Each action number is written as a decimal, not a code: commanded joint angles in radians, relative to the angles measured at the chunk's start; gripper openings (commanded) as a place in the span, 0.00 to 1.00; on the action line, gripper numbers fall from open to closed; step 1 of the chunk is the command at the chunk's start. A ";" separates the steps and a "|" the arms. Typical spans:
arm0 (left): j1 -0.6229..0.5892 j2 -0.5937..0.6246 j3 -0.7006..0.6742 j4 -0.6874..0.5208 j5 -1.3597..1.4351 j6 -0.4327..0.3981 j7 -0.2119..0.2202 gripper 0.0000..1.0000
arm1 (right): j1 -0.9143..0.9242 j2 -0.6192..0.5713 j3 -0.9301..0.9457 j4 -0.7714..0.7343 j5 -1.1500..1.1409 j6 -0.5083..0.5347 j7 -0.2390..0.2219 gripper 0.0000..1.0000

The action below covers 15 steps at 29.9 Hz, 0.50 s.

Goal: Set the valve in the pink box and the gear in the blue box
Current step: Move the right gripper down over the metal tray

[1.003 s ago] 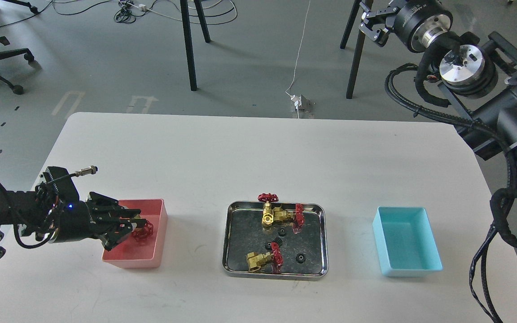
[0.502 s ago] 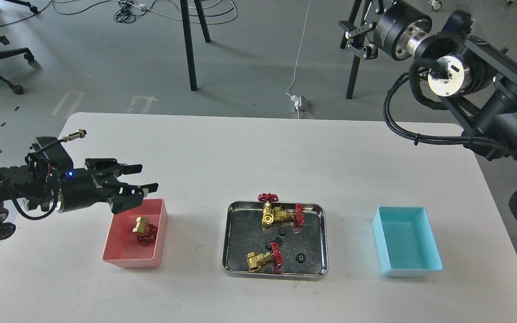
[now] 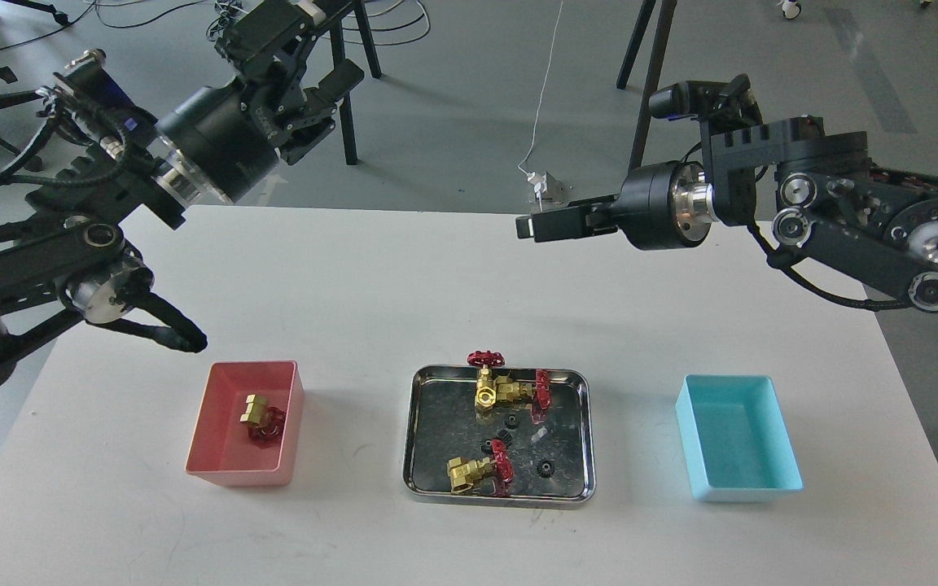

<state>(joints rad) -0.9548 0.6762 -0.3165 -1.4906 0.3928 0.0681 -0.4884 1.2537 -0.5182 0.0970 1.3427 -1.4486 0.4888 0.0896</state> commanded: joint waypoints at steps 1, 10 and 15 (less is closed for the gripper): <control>0.063 -0.112 -0.130 -0.002 -0.015 -0.010 0.000 0.89 | 0.007 0.007 -0.146 0.116 -0.224 0.000 0.057 1.00; 0.096 -0.213 -0.162 0.006 -0.055 -0.010 0.000 0.91 | -0.025 -0.006 -0.310 0.136 -0.407 0.000 0.124 0.99; 0.097 -0.250 -0.164 0.009 -0.055 -0.008 0.000 0.91 | -0.097 0.023 -0.307 0.104 -0.467 0.000 0.124 0.83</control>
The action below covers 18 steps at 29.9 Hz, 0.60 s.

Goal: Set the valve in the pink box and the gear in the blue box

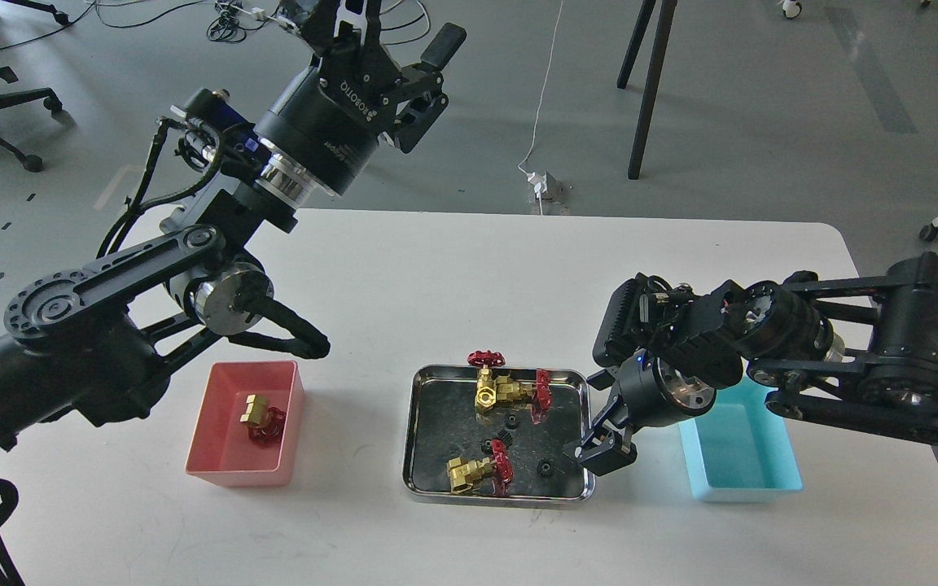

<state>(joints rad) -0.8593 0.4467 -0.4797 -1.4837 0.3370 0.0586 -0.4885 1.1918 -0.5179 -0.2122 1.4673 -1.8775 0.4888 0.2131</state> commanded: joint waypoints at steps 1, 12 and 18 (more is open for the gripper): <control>0.003 -0.023 0.001 0.002 0.001 0.001 0.000 0.92 | -0.041 0.035 0.002 -0.027 -0.044 0.000 0.000 0.79; 0.046 -0.026 0.000 0.005 0.005 0.000 0.000 0.93 | -0.052 0.176 -0.004 -0.145 -0.055 0.000 -0.003 0.57; 0.060 -0.028 0.001 0.005 0.005 0.000 0.000 0.93 | -0.060 0.231 -0.059 -0.202 -0.071 0.000 -0.001 0.56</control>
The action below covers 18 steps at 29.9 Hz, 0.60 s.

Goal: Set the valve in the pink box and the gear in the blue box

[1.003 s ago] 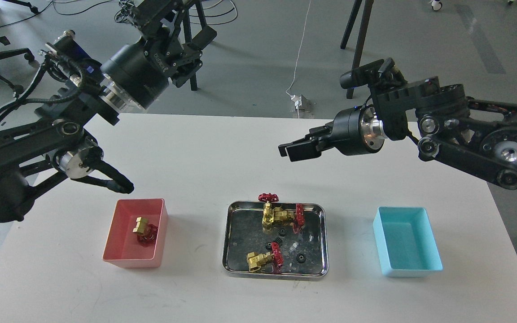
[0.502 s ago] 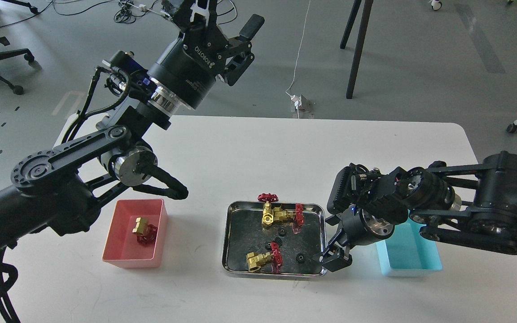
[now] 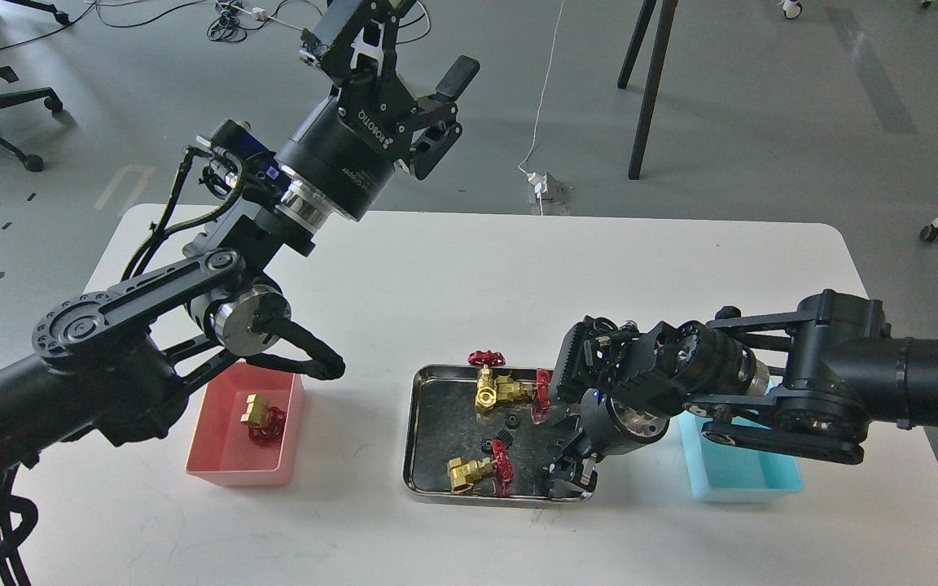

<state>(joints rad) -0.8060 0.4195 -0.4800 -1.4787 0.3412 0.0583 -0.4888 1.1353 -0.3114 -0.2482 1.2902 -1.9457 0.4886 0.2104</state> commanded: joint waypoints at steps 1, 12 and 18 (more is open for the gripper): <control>0.008 -0.002 0.001 0.000 0.001 0.000 0.000 0.93 | -0.006 0.031 -0.026 -0.028 -0.001 0.000 0.001 0.56; 0.033 -0.044 0.000 0.003 0.005 0.000 0.000 0.94 | -0.009 0.072 -0.028 -0.054 0.001 0.000 0.000 0.52; 0.033 -0.044 0.000 0.003 0.005 0.000 0.000 0.94 | -0.015 0.086 -0.029 -0.091 0.001 0.000 0.000 0.48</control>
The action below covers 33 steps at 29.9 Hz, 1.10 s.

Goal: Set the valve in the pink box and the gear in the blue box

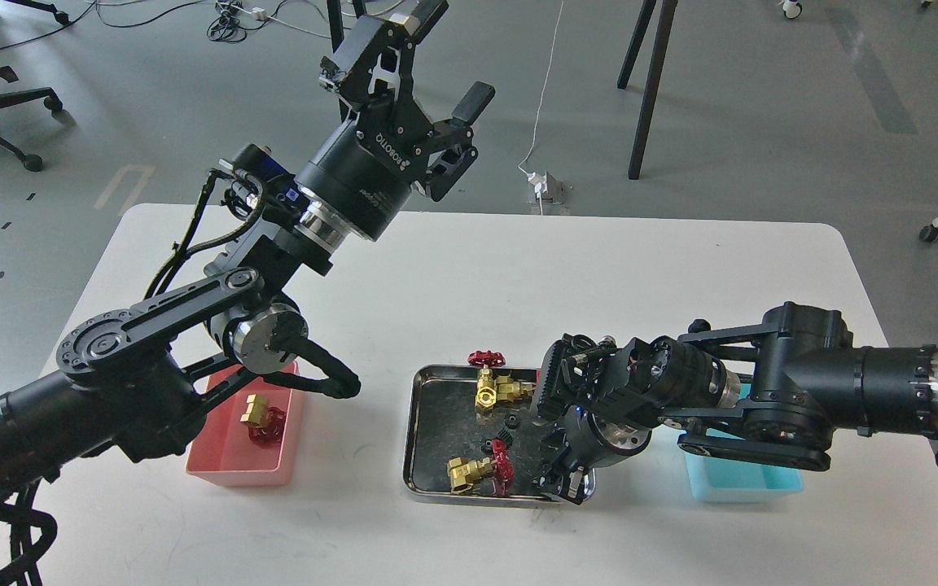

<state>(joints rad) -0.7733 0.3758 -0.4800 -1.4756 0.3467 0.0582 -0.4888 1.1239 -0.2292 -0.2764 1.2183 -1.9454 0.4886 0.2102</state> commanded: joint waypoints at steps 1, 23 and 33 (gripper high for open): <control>0.000 0.000 0.000 0.000 0.000 0.000 0.000 0.94 | -0.004 0.004 -0.003 -0.022 0.000 0.000 0.000 0.47; 0.003 -0.002 0.004 0.000 0.000 0.000 0.000 0.94 | -0.007 0.031 -0.003 -0.020 -0.001 0.000 -0.003 0.27; 0.016 -0.002 0.000 0.000 0.000 0.000 0.000 0.94 | 0.000 0.024 -0.001 -0.016 0.000 0.000 -0.005 0.06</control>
<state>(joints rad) -0.7580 0.3743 -0.4796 -1.4756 0.3464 0.0583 -0.4887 1.1193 -0.1988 -0.2792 1.1992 -1.9466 0.4887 0.2059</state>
